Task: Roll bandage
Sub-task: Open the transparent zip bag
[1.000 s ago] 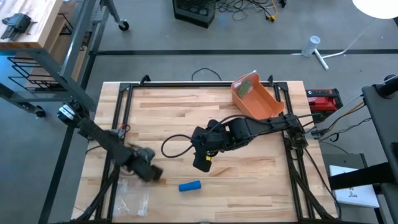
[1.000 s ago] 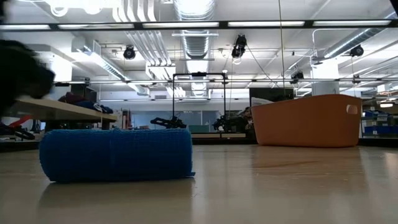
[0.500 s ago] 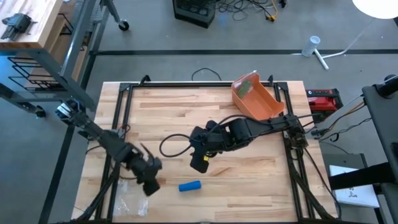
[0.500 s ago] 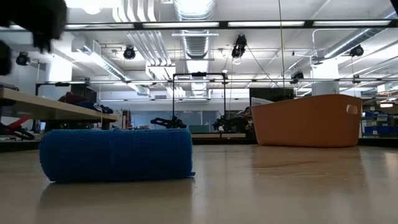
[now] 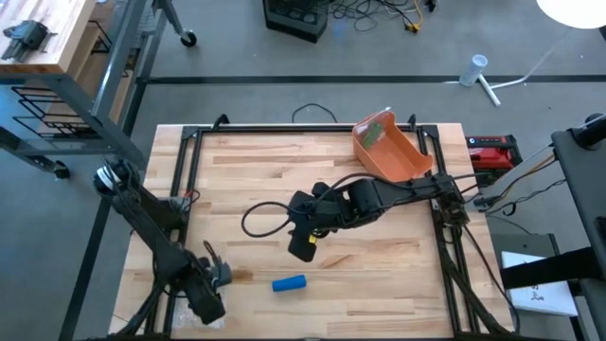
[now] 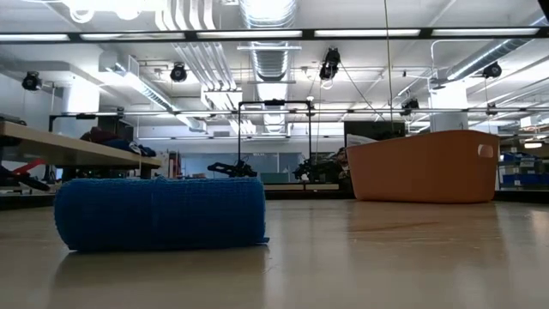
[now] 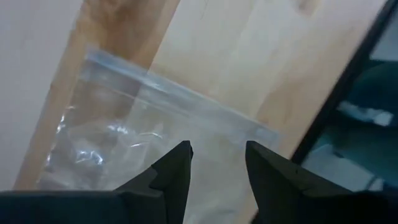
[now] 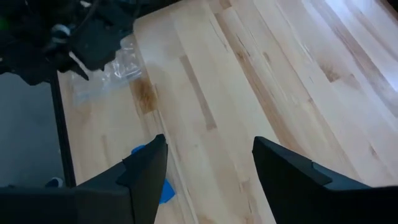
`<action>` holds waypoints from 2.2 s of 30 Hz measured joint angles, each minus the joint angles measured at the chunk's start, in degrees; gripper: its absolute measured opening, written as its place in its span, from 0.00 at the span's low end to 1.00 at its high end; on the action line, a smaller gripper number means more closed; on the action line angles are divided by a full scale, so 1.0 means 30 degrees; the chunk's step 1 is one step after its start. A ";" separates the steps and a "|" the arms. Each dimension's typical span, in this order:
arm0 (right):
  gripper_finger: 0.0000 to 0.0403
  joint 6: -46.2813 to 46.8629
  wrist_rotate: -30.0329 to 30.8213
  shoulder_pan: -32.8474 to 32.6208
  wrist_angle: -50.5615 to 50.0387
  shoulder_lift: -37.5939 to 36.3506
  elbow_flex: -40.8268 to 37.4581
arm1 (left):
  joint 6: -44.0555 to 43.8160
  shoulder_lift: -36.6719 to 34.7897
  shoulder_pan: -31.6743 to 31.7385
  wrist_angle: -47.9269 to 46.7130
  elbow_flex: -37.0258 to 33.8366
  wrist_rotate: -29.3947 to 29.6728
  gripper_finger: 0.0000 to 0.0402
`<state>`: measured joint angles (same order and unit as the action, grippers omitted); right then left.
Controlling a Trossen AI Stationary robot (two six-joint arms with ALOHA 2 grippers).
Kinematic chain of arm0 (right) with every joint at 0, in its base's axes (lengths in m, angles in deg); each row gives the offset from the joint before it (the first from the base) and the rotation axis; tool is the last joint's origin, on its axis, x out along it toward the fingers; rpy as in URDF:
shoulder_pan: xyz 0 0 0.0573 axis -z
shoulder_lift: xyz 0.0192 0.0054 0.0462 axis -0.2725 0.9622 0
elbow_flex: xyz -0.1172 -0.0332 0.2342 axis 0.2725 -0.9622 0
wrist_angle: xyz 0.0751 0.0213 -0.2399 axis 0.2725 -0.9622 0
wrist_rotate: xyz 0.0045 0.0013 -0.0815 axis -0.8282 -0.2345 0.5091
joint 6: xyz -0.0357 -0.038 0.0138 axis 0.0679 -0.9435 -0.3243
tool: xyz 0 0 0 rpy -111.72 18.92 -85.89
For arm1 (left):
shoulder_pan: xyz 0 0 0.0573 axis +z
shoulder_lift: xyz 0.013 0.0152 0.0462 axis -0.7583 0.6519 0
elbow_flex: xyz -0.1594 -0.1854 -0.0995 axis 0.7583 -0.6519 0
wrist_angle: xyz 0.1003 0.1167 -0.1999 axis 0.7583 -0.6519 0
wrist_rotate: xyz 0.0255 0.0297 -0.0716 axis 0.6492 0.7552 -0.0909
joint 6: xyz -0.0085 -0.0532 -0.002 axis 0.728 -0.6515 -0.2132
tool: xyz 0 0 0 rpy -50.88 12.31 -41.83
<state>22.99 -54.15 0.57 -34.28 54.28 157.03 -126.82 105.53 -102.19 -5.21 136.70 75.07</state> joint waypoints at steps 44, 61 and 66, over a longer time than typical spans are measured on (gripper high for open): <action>0.53 -0.0226 0.1457 -0.0743 0.0861 0.0000 -0.0348 | 0.3066 0.1116 0.0811 -0.2041 -0.0129 -0.2180 0.29; 0.56 0.0268 0.1282 -0.0874 0.2424 0.0000 -0.1268 | -0.0436 0.0919 0.3321 0.2057 -0.3545 0.1254 0.29; 0.53 0.0736 0.1268 -0.0967 0.2429 0.0000 -0.1268 | 0.4754 0.1179 0.7596 0.1389 -0.1946 0.6089 0.28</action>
<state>25.20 -50.35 -2.33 -27.00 54.28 153.23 -112.56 109.07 -79.40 -1.05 130.87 93.34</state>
